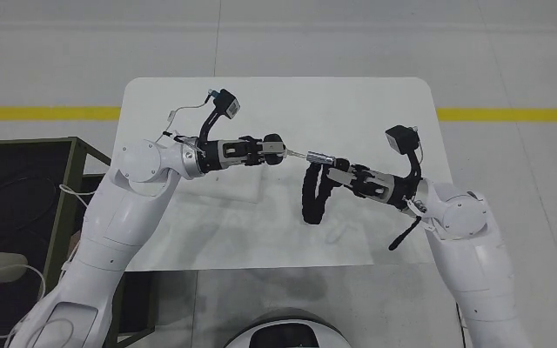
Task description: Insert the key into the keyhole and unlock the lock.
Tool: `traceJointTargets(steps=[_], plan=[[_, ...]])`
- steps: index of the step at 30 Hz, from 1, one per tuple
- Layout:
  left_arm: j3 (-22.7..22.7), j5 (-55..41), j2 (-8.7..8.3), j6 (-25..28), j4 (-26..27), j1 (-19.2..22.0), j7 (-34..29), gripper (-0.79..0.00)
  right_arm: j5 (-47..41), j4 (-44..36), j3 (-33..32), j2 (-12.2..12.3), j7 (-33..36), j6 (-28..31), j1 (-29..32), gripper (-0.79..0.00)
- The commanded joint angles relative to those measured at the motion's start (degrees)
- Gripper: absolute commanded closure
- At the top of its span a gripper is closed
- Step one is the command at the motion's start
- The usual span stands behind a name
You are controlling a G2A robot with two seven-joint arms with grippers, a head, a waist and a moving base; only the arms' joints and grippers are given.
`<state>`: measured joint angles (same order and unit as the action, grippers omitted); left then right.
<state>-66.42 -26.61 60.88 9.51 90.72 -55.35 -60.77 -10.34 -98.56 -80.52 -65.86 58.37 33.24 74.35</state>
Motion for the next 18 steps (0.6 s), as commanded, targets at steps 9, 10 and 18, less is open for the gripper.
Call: traceJointTargets(steps=[9,10,18], plan=[[-0.70,1.10,1.02,-0.80,0.20,-0.64,-0.07,0.000,-0.49,0.26,0.45,0.37,-0.35,0.57,-0.02,0.000],[-0.74,1.24,1.11,-0.84,0.23,-0.68,-0.21,0.000,-0.44,0.23,0.50,0.41,-0.41,0.58,-0.01,0.000],[-1.42,2.01,1.80,-1.02,0.14,-0.78,-1.33,0.000,-0.18,0.00,0.82,0.68,-0.78,0.67,-0.12,0.000]])
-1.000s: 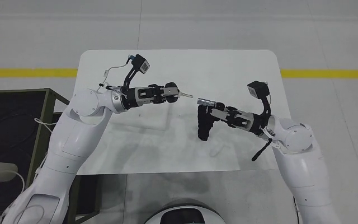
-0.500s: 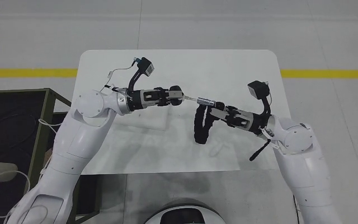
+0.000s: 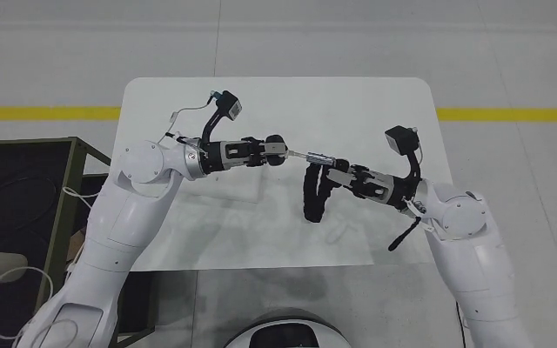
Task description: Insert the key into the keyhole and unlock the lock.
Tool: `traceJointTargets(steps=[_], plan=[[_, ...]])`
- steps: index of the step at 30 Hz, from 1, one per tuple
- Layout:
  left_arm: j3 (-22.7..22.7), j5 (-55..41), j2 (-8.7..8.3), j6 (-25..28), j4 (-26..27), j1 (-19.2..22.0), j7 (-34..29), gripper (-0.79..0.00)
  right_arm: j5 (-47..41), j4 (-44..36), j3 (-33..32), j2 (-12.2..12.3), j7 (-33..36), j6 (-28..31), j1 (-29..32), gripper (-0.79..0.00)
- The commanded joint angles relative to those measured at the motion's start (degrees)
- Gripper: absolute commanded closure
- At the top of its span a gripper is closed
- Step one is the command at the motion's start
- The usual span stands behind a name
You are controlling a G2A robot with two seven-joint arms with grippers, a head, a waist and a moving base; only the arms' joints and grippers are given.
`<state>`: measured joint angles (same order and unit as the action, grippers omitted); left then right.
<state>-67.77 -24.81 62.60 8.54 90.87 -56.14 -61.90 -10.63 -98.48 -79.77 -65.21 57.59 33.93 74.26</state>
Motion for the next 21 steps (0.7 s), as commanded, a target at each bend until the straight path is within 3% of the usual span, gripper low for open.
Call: traceJointTargets(steps=[1,21], plan=[[-0.10,0.20,0.14,-0.09,-0.03,0.00,-0.37,0.000,0.19,-0.12,0.15,0.05,0.01,-0.06,-0.05,0.000],[-1.96,4.37,1.54,2.60,0.90,-0.96,-1.40,0.000,-0.19,-0.13,1.92,0.41,-1.00,-0.60,-0.86,0.000]])
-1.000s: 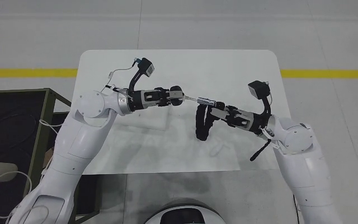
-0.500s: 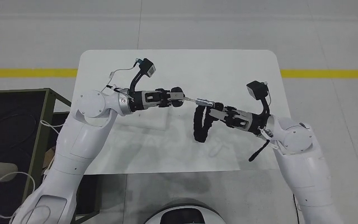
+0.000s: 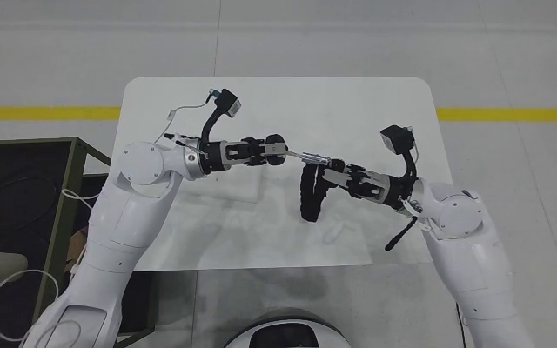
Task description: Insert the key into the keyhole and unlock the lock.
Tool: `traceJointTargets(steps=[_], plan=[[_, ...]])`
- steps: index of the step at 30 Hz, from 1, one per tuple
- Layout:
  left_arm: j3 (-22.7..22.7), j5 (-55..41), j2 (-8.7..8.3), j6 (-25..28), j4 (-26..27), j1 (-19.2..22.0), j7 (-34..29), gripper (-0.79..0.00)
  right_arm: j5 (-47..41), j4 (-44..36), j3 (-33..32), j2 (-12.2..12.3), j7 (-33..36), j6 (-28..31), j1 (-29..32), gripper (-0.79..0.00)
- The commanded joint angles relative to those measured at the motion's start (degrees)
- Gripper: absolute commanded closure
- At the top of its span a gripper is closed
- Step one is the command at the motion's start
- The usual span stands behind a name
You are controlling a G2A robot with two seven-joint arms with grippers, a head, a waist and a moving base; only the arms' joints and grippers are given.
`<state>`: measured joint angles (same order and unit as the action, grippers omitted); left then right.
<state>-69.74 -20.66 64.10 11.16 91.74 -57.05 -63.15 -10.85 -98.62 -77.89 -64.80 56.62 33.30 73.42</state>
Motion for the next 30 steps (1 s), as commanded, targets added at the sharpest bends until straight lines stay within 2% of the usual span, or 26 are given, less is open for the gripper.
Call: traceJointTargets(steps=[1,22,23,30], plan=[[-0.02,0.16,0.12,-0.02,0.14,-0.11,-0.28,0.000,-0.08,0.04,0.12,0.01,-0.11,0.04,-0.03,0.000],[-1.00,0.75,1.44,-1.77,0.62,-0.40,-2.67,0.000,-0.54,-0.22,1.43,0.29,0.91,-2.01,-0.70,0.000],[-1.00,0.35,1.52,-2.10,0.59,-0.48,-2.73,-0.785,-0.78,-0.11,1.41,0.31,0.99,-2.12,-0.74,0.000],[-2.95,-0.87,1.82,-3.69,0.75,-0.50,-1.07,-0.785,-5.38,1.72,0.82,0.42,1.98,-1.91,-0.94,0.000]])
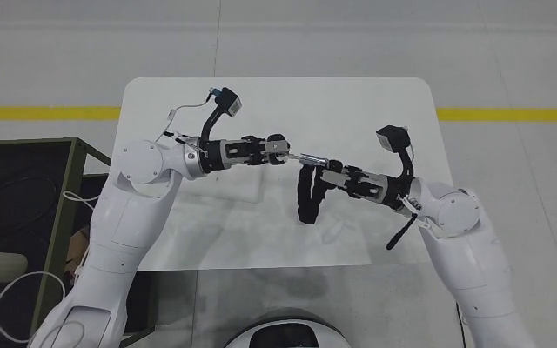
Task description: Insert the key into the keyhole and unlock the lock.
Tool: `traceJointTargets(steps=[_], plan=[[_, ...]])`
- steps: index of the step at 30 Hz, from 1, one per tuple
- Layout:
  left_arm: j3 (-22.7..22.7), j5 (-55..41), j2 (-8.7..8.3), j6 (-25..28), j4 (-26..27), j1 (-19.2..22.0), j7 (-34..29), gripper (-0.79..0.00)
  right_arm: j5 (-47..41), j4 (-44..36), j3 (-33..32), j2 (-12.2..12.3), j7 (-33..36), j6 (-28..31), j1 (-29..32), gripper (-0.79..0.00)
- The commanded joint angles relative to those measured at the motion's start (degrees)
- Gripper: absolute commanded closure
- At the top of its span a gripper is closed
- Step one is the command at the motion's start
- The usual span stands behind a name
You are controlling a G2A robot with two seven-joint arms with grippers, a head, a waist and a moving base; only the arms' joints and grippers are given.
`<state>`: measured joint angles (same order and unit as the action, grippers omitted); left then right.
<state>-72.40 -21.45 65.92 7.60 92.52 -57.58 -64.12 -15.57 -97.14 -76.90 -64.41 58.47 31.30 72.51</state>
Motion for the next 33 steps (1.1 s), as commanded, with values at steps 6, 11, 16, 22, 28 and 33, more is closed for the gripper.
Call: traceJointTargets(steps=[6,11,16,22,28,33], plan=[[-2.18,-0.60,-0.05,-0.46,-1.11,-0.21,-2.23,-0.283,-4.63,1.56,-1.55,0.35,2.49,0.04,-0.15,0.000],[-2.17,0.20,0.08,0.11,-1.36,-0.31,-3.66,0.000,-5.43,1.84,-1.48,0.51,3.81,-0.34,-0.21,0.000],[-1.50,0.40,0.32,0.40,-1.27,-0.04,-4.91,0.000,-5.00,1.88,-0.75,0.52,4.05,-0.76,-0.41,0.000],[-1.27,1.22,0.52,0.24,-1.56,0.32,-6.39,0.000,-3.68,1.82,-0.11,0.53,3.69,-1.12,-0.65,0.000],[-1.27,1.97,0.67,0.17,-1.40,0.13,-7.36,0.000,-2.49,1.67,0.06,0.56,3.19,-1.26,-0.89,0.000],[-1.41,2.73,0.83,0.13,-1.13,-0.02,-6.86,0.000,-0.10,1.18,0.35,0.59,2.44,-1.60,-1.00,0.000]])
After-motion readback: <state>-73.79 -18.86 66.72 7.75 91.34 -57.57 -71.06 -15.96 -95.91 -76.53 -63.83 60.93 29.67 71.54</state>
